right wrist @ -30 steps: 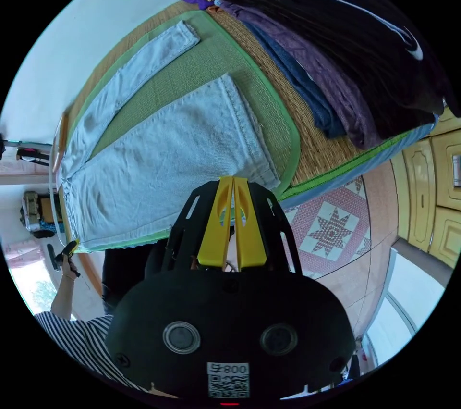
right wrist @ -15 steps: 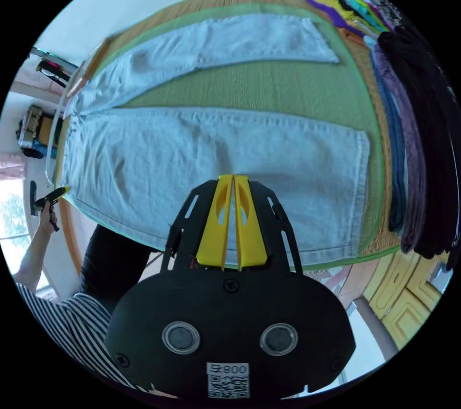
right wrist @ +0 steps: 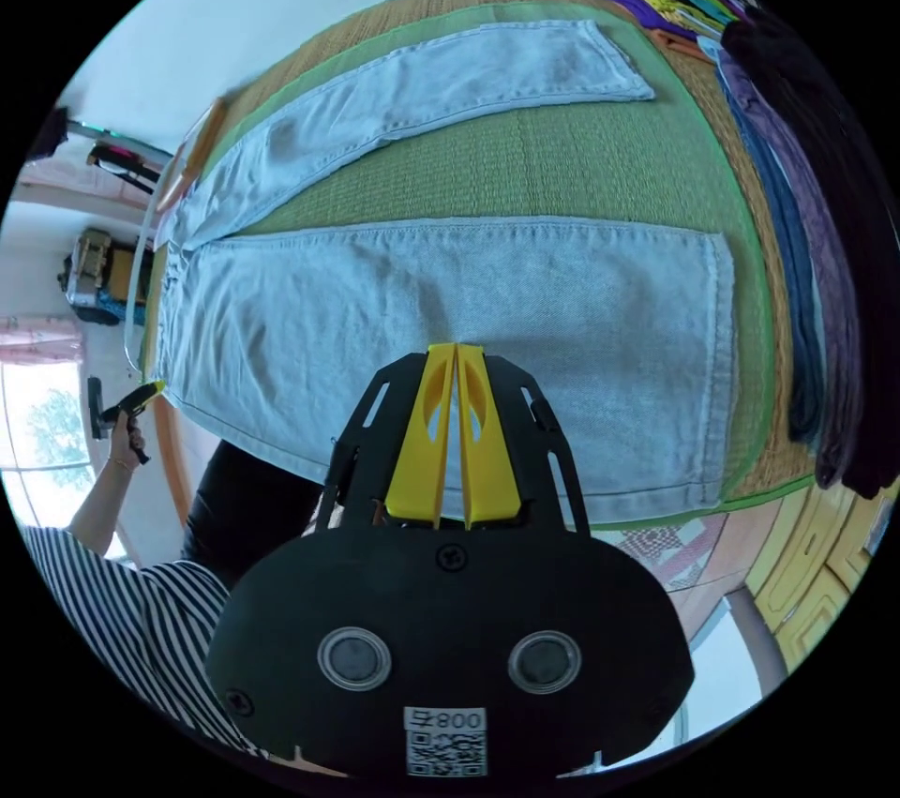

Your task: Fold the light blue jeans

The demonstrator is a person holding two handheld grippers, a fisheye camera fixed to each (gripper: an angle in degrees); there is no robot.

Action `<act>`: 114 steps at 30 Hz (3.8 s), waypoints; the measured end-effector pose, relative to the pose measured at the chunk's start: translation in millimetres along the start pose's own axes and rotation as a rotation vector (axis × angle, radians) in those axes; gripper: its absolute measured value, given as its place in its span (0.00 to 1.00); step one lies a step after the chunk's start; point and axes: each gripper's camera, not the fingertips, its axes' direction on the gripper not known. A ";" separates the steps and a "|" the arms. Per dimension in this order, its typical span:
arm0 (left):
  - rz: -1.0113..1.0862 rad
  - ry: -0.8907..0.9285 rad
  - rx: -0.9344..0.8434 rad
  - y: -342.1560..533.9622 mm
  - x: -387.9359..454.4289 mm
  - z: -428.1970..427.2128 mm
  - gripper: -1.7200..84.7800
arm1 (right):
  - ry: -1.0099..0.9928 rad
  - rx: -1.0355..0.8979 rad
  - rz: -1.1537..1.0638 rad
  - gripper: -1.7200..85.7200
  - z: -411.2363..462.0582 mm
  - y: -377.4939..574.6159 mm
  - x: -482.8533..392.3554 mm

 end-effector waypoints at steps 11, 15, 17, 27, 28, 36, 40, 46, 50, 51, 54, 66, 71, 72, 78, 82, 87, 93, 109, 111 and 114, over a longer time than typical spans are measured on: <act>0.323 -0.022 0.020 -132.0 121.9 25.8 0.02 | -0.100 0.157 -0.069 0.02 6.9 -52.1 -51.0; 0.252 -0.056 0.007 -163.8 126.1 37.9 0.02 | -0.159 0.165 -0.185 0.02 29.0 -99.7 -110.2; 0.232 -0.101 -0.085 -166.4 120.8 58.7 0.02 | -0.156 0.155 -0.244 0.02 43.1 -120.0 -142.4; 0.223 -0.010 0.022 -129.5 103.8 34.2 0.02 | 0.002 -0.004 -0.416 0.02 145.5 -190.2 -284.3; 0.224 -0.005 0.028 -128.0 103.4 30.5 0.02 | 0.009 0.009 -0.412 0.02 148.5 -189.7 -287.6; 0.223 0.061 0.100 -109.1 84.5 -25.1 0.02 | -0.051 0.016 -0.376 0.02 172.2 -176.6 -329.0; 0.096 -0.025 0.200 -94.7 30.4 -74.9 0.02 | -0.024 0.064 -0.363 0.03 171.7 -178.5 -364.5; -0.085 -0.049 0.237 -90.9 -40.3 -104.9 0.02 | -0.199 0.114 -0.616 0.06 179.8 -181.5 -516.8; -0.062 -0.032 0.263 -84.2 -38.4 -112.9 0.02 | -0.226 0.032 -0.836 0.09 227.6 -177.6 -648.8; -0.050 -0.045 0.266 -82.8 -35.9 -114.5 0.02 | -0.219 0.010 -0.881 0.10 242.3 -176.6 -681.5; -0.004 -0.091 0.275 -77.8 -25.8 -122.4 0.02 | -0.200 -0.026 -0.986 0.11 275.7 -173.5 -756.8; 0.006 -0.059 0.343 -55.3 -15.6 -151.2 0.02 | -0.018 -0.022 -1.157 0.11 374.0 -170.3 -928.9; 0.009 -0.061 0.352 -51.4 -9.6 -160.8 0.02 | 0.044 -0.031 -1.163 0.10 406.5 -173.6 -957.4; 0.011 -0.064 0.353 -51.1 -8.5 -161.7 0.02 | 0.063 -0.017 -1.162 0.09 411.7 -174.5 -962.3; 0.015 -0.077 0.358 -49.0 -2.4 -168.9 0.02 | 0.025 -0.007 -1.129 0.03 420.2 -190.7 -975.3; 0.011 -0.062 0.359 -48.9 -3.0 -171.8 0.02 | -0.111 -0.030 -1.068 0.02 415.7 -208.0 -970.1; 0.014 -0.076 0.358 -50.6 -1.0 -172.0 0.02 | -0.231 -0.060 -1.037 0.02 414.3 -224.3 -966.1; 0.011 -0.067 0.360 -55.6 -5.3 -167.7 0.02 | -0.402 -0.123 -1.011 0.02 413.5 -235.0 -952.0; 0.016 -0.074 0.364 -84.4 -24.4 -137.2 0.02 | -0.304 -0.217 -1.004 0.02 450.4 -237.0 -926.7; 0.036 -0.071 0.450 -86.4 -21.0 -145.0 0.02 | -0.305 -0.217 -0.999 0.02 448.1 -237.8 -917.4; 0.063 -0.107 0.450 -115.3 -24.7 -136.9 0.02 | -0.328 -0.206 -0.982 0.02 444.5 -237.8 -900.5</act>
